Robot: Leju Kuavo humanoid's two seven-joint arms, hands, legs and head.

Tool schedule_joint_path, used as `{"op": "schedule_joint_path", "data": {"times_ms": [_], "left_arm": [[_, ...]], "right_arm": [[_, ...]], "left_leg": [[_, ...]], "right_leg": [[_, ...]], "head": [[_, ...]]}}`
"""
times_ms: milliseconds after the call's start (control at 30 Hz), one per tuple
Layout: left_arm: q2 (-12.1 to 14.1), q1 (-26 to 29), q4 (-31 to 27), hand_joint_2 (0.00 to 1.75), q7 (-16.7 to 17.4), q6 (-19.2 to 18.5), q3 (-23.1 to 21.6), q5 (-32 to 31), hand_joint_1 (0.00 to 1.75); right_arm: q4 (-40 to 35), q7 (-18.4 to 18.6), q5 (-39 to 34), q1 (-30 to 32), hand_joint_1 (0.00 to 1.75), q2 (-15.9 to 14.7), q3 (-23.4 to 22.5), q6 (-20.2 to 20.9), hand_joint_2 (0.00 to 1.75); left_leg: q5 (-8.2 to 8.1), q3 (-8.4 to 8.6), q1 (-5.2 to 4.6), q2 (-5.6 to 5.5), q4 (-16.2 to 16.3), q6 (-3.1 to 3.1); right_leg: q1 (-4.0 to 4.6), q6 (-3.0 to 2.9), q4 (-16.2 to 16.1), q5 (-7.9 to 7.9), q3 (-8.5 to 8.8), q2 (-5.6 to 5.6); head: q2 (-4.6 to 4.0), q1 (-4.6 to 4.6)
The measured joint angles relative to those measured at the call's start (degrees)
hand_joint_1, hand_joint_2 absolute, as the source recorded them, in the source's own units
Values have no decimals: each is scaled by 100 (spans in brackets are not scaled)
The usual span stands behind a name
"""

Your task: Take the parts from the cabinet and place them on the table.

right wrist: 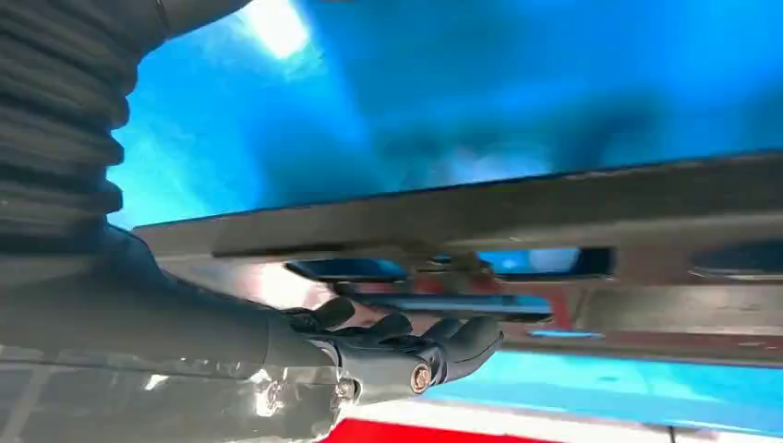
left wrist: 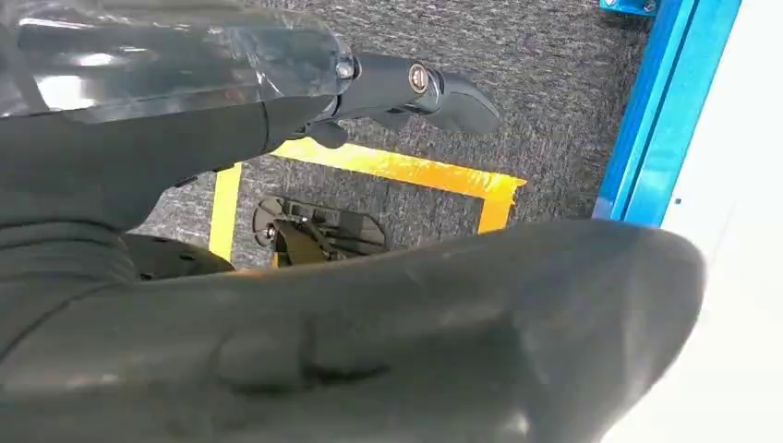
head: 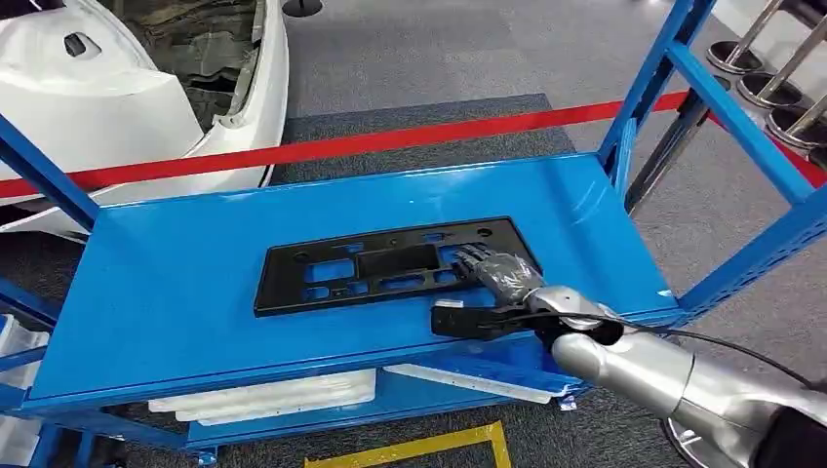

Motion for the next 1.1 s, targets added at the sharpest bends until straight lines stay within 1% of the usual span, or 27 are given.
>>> {"op": "schedule_joint_path", "data": {"times_ms": [167, 433, 867, 1000, 1100], "left_arm": [[0, -11, 22, 0, -4, -2, 7, -9, 0], [0, -19, 68, 0, 17, -20, 13, -37, 0], [-4, -18, 105, 0, -2, -15, 20, -39, 0], [-7, -16, 107, 0, -18, -2, 35, -44, 0], [-9, -15, 107, 0, -17, 11, 63, -59, 0]], "right_arm": [[2, 55, 157, 20, 0, -48, 0, -2, 175], [59, 175, 727, 21, 0, -109, -2, -35, 175], [238, 243, 1066, -16, 0, -107, -2, -44, 175], [310, 243, 1246, -20, 0, -98, -2, -190, 175], [376, 223, 1491, -15, 0, -98, -2, -503, 175]], "left_leg": [[0, 1, 0, 0, 0, 0], [0, 2, 0, 0, -1, 0], [0, 2, -1, -1, -3, 0], [0, 2, -1, -1, -2, 0], [0, 2, -1, -1, -2, 0]], "right_leg": [[0, 0, 0, 0, 0, 0], [0, 0, 0, 0, 2, 0], [0, 0, 0, 0, 3, -1], [0, 0, 0, 0, 4, -1], [0, 0, 0, 0, 3, -1]], "head": [[0, 2], [0, 0], [0, 0], [0, 0], [0, 0]]}}
